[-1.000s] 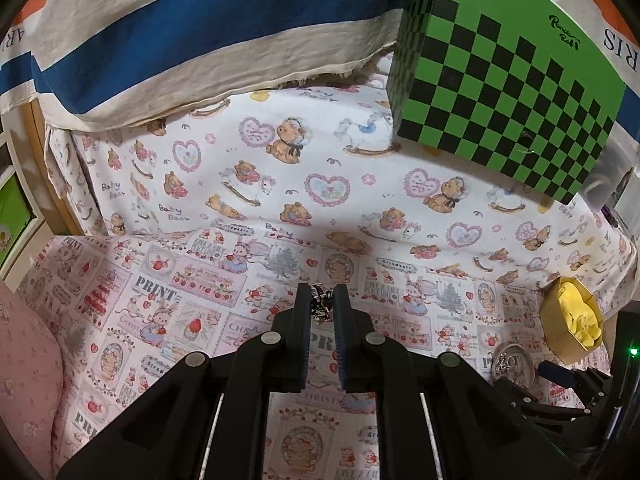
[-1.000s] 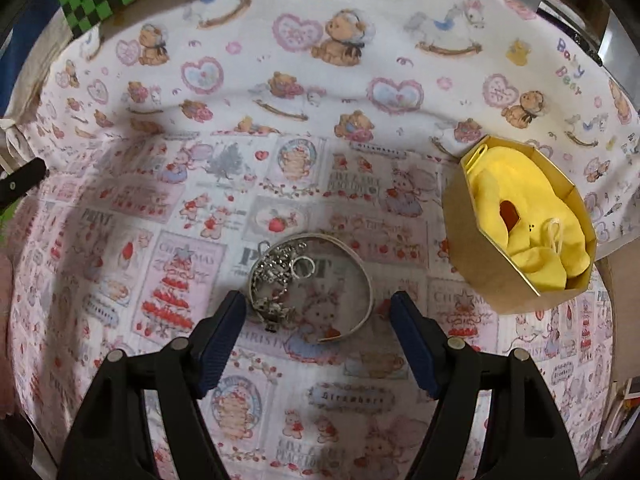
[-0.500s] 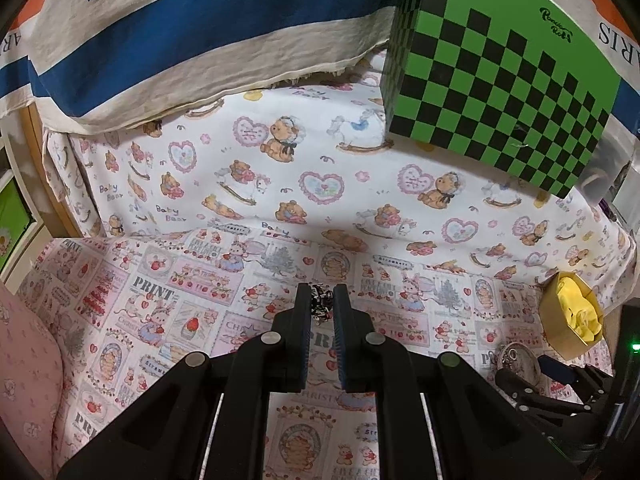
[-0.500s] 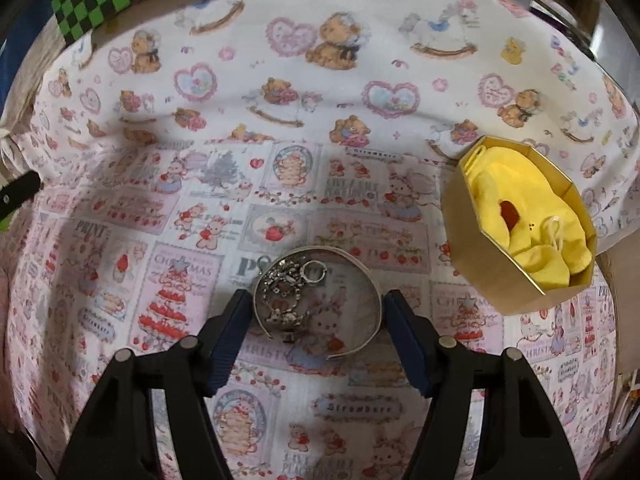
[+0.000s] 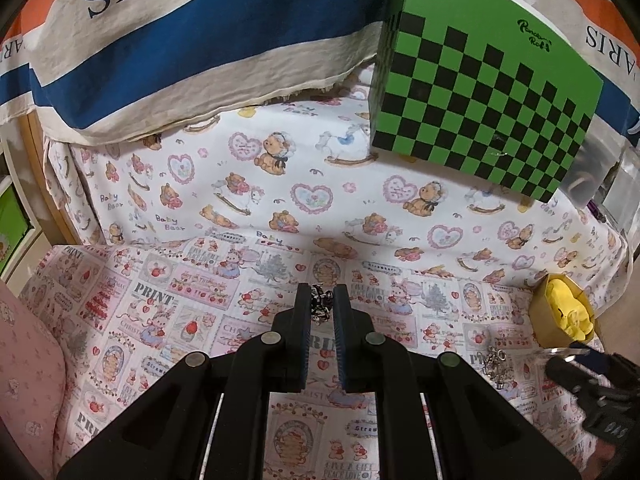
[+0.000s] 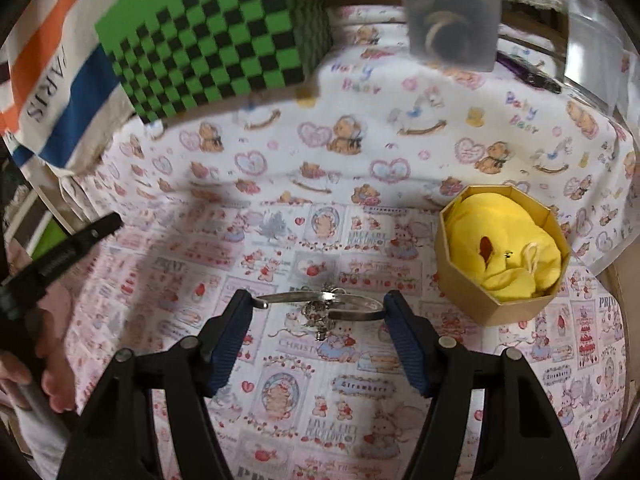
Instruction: Organize jewelry
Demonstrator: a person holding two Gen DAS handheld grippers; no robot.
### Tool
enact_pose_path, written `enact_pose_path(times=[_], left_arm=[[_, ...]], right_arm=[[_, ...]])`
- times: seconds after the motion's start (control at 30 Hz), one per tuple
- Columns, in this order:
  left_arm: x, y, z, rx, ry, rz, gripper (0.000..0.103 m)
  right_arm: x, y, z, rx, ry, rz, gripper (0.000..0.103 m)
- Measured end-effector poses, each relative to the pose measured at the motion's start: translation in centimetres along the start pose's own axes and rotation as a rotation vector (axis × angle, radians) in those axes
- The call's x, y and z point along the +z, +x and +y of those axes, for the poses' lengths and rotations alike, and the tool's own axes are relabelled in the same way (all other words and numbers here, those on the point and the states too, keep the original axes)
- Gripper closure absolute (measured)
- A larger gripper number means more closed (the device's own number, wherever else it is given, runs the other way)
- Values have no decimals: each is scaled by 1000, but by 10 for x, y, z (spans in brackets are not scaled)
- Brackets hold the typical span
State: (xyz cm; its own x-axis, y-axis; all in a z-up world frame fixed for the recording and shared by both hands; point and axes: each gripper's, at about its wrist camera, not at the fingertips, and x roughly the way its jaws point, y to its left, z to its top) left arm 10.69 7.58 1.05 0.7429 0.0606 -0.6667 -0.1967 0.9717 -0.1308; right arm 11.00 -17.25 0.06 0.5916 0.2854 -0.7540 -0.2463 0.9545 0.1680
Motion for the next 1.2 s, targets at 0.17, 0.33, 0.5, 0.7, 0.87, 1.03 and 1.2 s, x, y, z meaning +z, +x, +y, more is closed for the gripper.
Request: enact_pose_path(times=[0.17,0.33,0.5,0.7,0.87,1.03,1.2], left_arm=[[-1,3,-1,8,10,8,93],[-2,-5,-17,-52,86,14,93],[-2,-32,-53,-102,174,-28,93],[12,-48,-110,-212,234,-8,93],[19,-38,-164,-326,240,36,93],[18,0,-207,-407,216,135,93],[14,46,-222,-367,176,225,93]], right_arm=[[2,-4,-14,15,36,-24,37],[5,-20,-33,29,68,-66,37],[14,-43,-62,51,123,-141,37],[29,-55,-109,83,248,-214,37],[31,-36,-142,88,318,-213,37],[23,-15,-165,75,360,-202,37],[24,1,-177,84,386,-190,37]])
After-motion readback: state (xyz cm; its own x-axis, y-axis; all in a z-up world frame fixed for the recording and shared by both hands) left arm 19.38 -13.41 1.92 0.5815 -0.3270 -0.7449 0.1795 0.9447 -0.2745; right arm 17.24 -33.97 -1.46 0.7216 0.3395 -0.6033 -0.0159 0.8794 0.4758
